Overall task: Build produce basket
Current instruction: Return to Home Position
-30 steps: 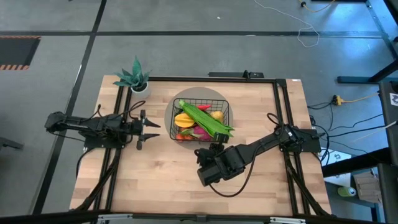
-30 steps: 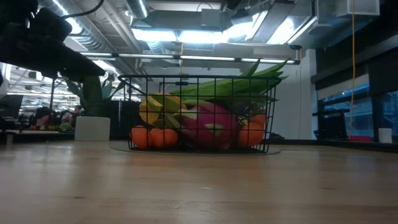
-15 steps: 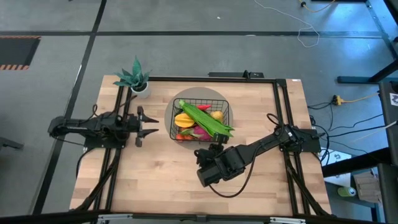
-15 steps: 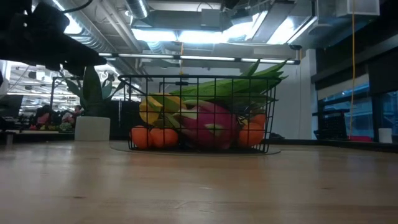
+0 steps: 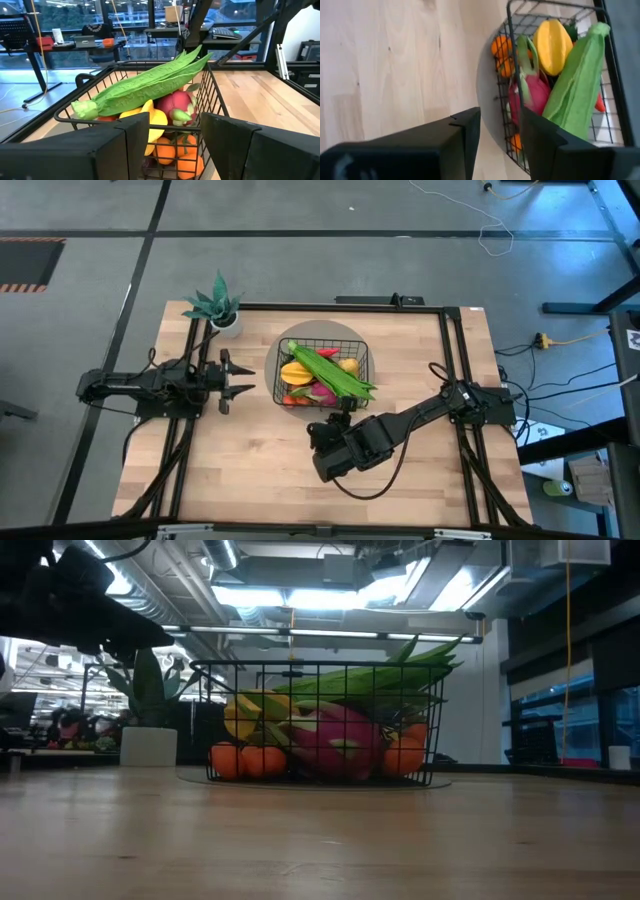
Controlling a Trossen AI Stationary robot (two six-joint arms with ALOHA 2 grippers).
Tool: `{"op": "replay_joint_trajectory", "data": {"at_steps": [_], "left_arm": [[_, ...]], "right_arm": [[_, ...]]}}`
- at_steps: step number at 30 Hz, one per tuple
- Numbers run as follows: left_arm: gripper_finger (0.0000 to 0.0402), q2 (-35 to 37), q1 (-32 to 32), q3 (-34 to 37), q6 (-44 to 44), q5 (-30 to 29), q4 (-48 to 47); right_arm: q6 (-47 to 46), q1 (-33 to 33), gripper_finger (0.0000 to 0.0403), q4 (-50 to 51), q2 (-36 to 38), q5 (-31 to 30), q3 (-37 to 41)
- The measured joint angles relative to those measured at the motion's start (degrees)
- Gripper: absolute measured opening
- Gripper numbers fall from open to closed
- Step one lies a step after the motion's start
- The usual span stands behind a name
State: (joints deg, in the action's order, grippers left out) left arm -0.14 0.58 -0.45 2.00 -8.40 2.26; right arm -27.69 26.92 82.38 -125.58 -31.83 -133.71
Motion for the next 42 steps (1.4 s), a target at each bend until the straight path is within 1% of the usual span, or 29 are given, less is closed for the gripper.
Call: {"op": "replay_joint_trajectory", "data": {"at_steps": [3,7,10,13,17,20,24,32,34,37,42], "left_arm": [[0.0169,0.0,0.0,0.0,0.0,0.0,0.0],[0.0169,0.0,0.0,0.0,0.0,0.0,0.0],[0.0169,0.0,0.0,0.0,0.0,0.0,0.0],[0.0169,0.0,0.0,0.0,0.0,0.1,-0.1],[0.0169,0.0,0.0,0.0,0.0,0.1,-0.1],[0.0169,0.0,0.0,0.0,0.0,0.1,-0.1],[0.0169,0.0,0.0,0.0,0.0,0.2,-0.1],[0.0169,0.0,0.0,0.0,0.0,0.2,-0.1],[0.0169,0.0,0.0,0.0,0.0,0.1,-0.1],[0.0169,0.0,0.0,0.0,0.0,0.1,-0.1],[0.0169,0.0,0.0,0.0,0.0,0.1,-0.1]], "right_arm": [[1.8,-0.8,0.0126,-2.0,0.0,0.0,0.0],[7.0,-2.4,0.0126,-3.7,0.0,0.0,0.0],[8.4,-3.6,0.0126,-3.2,0.0,0.0,0.0],[10.7,-4.8,0.0126,-1.1,0.0,0.0,0.0],[15.5,-6.3,0.0126,7.5,0.0,0.0,0.0],[19.9,-7.1,0.0126,7.4,0.6,0.5,0.0],[19.2,-7.6,0.0126,7.6,3.5,2.9,0.0],[20.7,-7.6,0.0126,7.5,7.9,3.4,0.6],[20.7,-7.8,0.0126,7.6,9.3,3.4,2.2],[20.5,-8.4,0.0126,7.6,13.1,3.4,7.6],[15.2,-10.4,0.0126,5.8,22.8,3.0,20.7]]}}
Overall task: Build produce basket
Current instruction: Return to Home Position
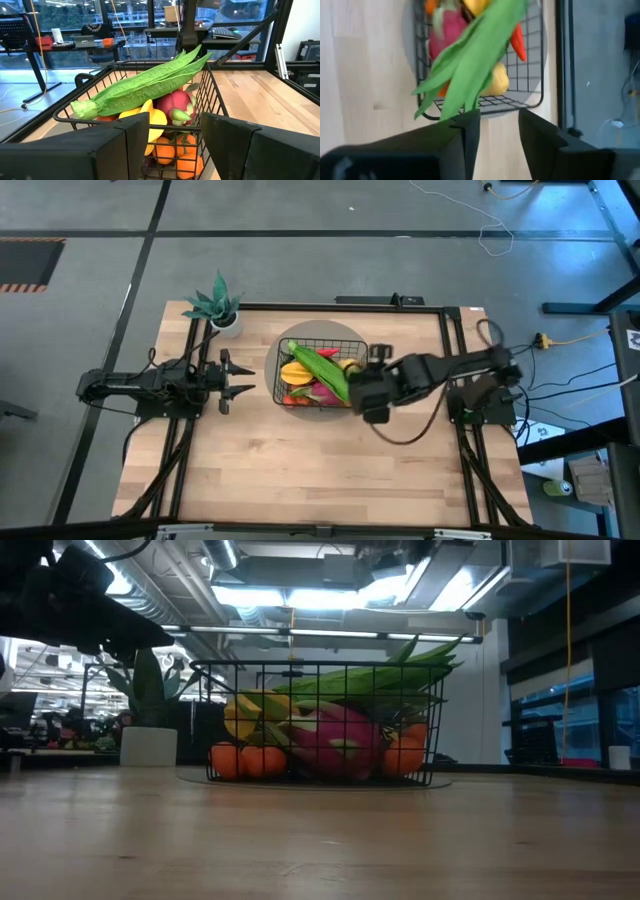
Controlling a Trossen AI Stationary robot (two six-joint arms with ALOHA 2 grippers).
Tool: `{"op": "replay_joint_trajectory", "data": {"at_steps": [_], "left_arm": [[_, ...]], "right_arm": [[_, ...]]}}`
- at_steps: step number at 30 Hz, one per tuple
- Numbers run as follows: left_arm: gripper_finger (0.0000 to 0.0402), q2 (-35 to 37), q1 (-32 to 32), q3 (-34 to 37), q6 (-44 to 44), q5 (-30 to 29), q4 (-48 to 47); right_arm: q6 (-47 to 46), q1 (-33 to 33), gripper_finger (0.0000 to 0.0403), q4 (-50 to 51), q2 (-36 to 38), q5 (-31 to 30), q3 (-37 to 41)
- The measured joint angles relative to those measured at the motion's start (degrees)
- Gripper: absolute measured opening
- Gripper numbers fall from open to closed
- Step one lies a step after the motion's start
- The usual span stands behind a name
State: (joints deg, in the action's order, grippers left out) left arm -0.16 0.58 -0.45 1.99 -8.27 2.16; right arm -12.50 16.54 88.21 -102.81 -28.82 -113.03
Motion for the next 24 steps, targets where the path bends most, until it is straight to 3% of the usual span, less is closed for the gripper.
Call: {"op": "replay_joint_trajectory", "data": {"at_steps": [14,24], "left_arm": [[0.0169,0.0,0.0,0.0,0.0,0.0,0.0],[0.0169,0.0,0.0,0.0,0.0,0.0,0.0]], "right_arm": [[-8.1,-0.4,0.0126,-17.5,29.4,0.0,32.6],[-8.4,-0.4,0.0126,-26.6,45.6,0.0,48.9]]}}
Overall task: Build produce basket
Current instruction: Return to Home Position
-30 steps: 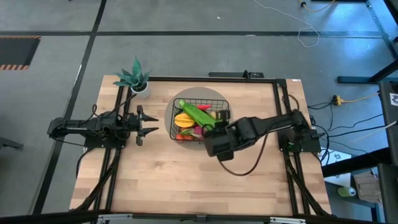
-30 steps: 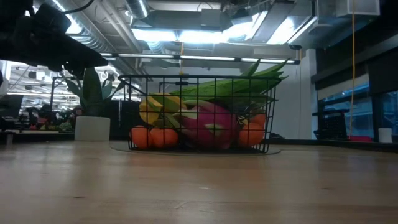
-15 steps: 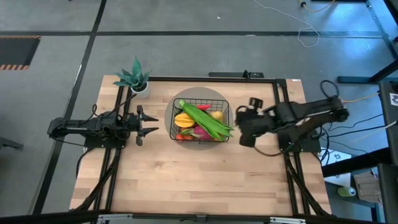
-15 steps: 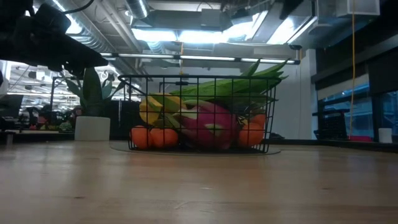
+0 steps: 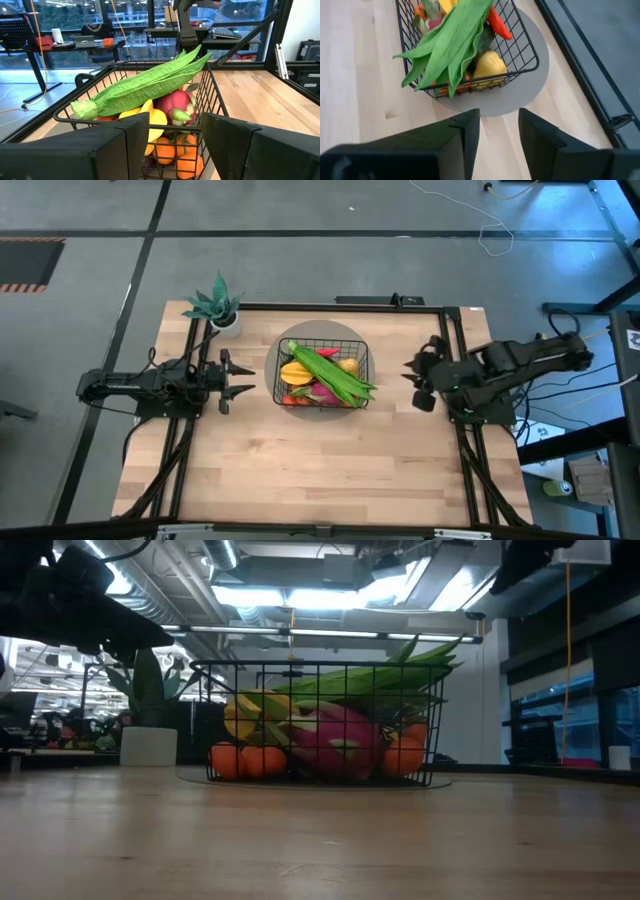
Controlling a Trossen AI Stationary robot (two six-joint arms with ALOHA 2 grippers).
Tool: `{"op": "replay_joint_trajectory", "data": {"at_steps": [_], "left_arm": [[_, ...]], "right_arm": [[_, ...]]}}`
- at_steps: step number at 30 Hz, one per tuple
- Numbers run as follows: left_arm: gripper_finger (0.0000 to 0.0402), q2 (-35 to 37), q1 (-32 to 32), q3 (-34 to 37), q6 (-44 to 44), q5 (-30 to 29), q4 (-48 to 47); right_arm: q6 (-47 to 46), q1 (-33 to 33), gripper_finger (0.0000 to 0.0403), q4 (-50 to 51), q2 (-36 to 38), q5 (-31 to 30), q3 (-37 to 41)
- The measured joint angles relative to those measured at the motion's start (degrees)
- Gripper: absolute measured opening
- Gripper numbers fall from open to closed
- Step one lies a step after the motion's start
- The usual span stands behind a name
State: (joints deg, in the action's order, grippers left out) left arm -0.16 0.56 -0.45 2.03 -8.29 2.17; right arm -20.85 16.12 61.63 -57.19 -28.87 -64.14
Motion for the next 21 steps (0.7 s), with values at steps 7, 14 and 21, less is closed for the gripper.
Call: {"op": "replay_joint_trajectory", "data": {"at_steps": [7,14,21], "left_arm": [[0.0169,0.0,0.0,0.0,0.0,0.0,0.0],[0.0169,0.0,0.0,0.0,0.0,0.0,0.0],[0.0169,0.0,0.0,0.0,0.0,0.0,0.0]], "right_arm": [[-0.2,0.0,0.0126,-4.7,9.7,-1.5,6.8],[-6.2,0.0,0.0126,-5.4,18.6,-8.7,12.8],[-7.4,0.0,0.0126,-10.8,26.4,-9.0,18.5]]}}
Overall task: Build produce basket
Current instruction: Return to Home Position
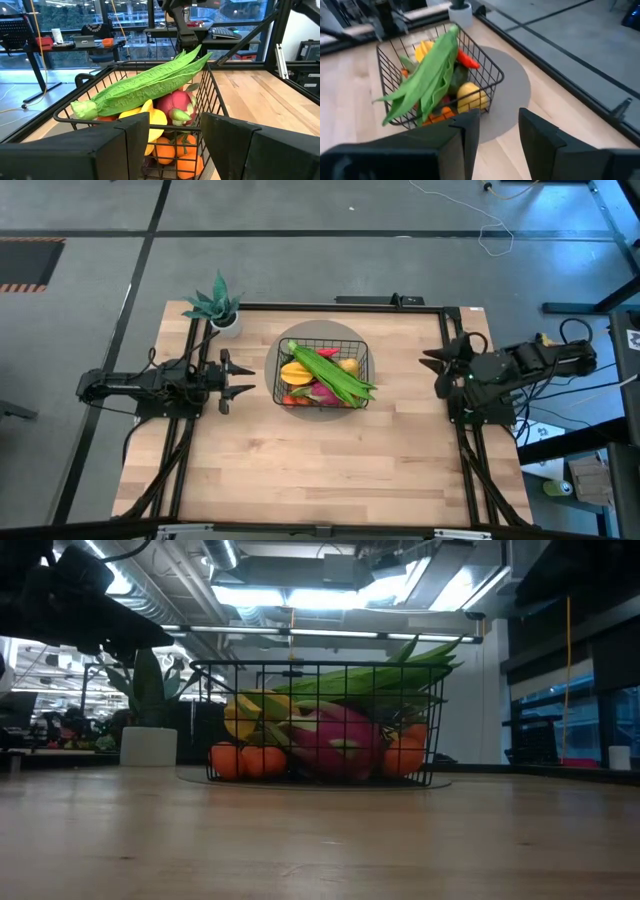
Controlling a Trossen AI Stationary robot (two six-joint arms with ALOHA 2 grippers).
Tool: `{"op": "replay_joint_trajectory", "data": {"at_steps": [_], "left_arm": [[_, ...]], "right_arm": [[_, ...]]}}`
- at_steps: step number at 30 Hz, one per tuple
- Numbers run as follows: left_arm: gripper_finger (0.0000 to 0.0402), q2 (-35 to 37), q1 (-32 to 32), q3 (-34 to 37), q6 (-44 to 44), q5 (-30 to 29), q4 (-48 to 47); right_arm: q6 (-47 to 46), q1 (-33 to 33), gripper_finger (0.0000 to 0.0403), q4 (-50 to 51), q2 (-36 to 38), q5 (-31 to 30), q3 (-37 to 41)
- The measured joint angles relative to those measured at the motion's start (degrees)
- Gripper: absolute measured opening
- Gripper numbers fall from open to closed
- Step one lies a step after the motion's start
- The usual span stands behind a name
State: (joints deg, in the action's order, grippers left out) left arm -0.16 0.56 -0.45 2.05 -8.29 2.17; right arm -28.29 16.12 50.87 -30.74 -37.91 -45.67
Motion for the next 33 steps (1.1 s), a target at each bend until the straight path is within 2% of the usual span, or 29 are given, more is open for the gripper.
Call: {"op": "replay_joint_trajectory", "data": {"at_steps": [6,16,27,33], "left_arm": [[0.0169,0.0,0.0,0.0,0.0,0.0,0.0],[0.0169,0.0,0.0,0.0,0.0,0.0,0.0],[0.0169,0.0,0.0,0.0,0.0,0.0,0.0],[0.0169,0.0,0.0,0.0,0.0,0.0,0.0]], "right_arm": [[-0.1,0.0,0.0126,-4.1,5.9,0.0,5.2],[0.1,0.0,0.0126,-18.6,14.6,-0.3,16.9],[0.5,0.0,0.0126,-20.4,21.1,-3.8,23.1],[4.0,0.0,0.0126,-21.1,24.1,-5.7,24.8]]}}
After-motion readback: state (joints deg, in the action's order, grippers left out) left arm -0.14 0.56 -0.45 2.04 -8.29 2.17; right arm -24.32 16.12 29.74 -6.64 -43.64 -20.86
